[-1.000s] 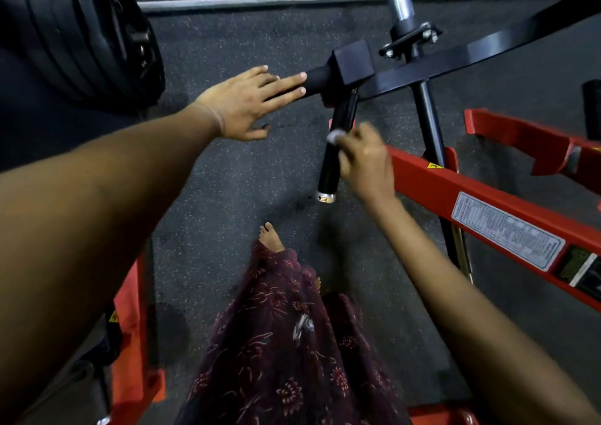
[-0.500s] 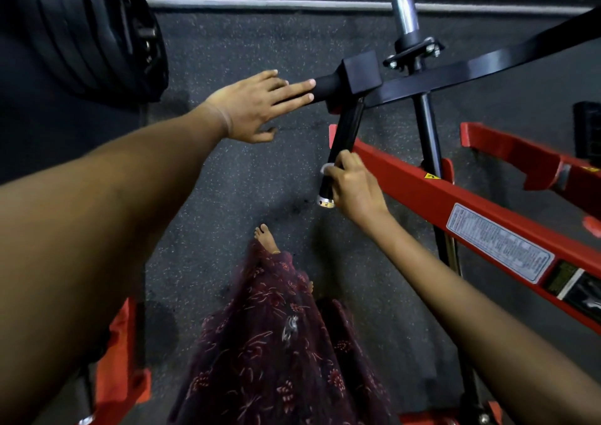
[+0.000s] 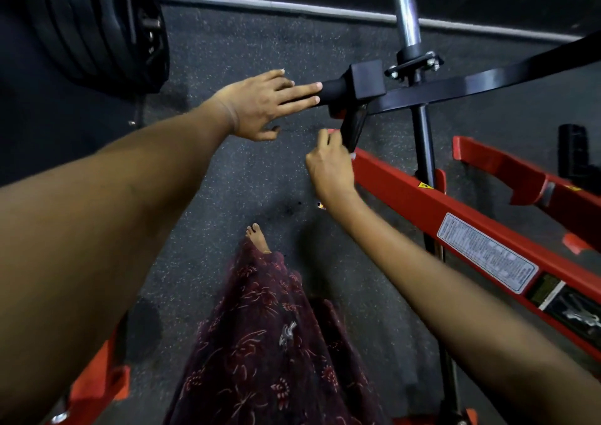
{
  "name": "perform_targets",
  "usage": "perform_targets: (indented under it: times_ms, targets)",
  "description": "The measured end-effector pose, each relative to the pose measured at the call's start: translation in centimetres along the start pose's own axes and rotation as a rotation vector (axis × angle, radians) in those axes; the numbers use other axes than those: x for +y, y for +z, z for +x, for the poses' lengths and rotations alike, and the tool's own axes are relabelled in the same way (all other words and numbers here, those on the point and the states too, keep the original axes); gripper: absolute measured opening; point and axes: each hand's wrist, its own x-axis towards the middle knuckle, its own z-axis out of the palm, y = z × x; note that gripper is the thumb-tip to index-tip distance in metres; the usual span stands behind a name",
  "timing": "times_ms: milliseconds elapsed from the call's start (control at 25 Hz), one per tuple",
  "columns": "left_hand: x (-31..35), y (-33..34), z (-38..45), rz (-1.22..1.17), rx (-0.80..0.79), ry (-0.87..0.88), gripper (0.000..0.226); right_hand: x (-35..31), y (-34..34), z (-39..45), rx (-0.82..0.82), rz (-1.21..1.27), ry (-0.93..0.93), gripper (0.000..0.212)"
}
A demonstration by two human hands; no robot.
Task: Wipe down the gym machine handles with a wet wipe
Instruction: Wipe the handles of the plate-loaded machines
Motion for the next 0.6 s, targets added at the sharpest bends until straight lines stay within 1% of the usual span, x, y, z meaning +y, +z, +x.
perform_targets:
  times_ms: [120,160,240,360,440,480,520,560,600]
  targets:
    - [0.0,0.1,0.0,0.014,0.018,0.010,0.091,-2.3,1.1,-2.5,-0.028,-0.135,-0.076,0.033]
    - [0.0,0.1,-0.1,0.019,0.014,0.010,0.091,-2.8,1.7,-3.3,-0.072,-0.151,-0.106,0.032]
    - [0.0,0.1,-0.1,0.020,0.008,0.001,0.090,-2.9,1.9,-4.5,-0.186,-0.136,-0.167,0.031]
    - [0.0,0.0,-0.1,0.018,0.000,-0.003,0.089,-1.6,2.3,-5.0,-0.216,-0.065,-0.241,0.030]
    - [0.1,0.0,-0.2,0.020,0.003,-0.004,0.089,0.1,2.3,-5.0,-0.285,0.088,-0.299,0.030]
    - [0.1,0.0,-0.1,0.024,0.006,0.001,0.088,1.3,2.2,-5.1,-0.296,0.223,-0.331,0.028]
    - [0.1,0.0,-0.1,0.027,0.010,0.005,0.089,2.8,1.6,-5.0,-0.282,0.376,-0.309,0.025]
    - [0.0,0.1,-0.2,0.026,0.014,0.006,0.089,4.2,1.1,-4.8,-0.207,0.555,-0.217,0.020]
    - [-0.1,0.1,-0.2,0.024,0.014,0.004,0.090,5.6,0.5,-4.1,-0.043,0.720,-0.046,0.017]
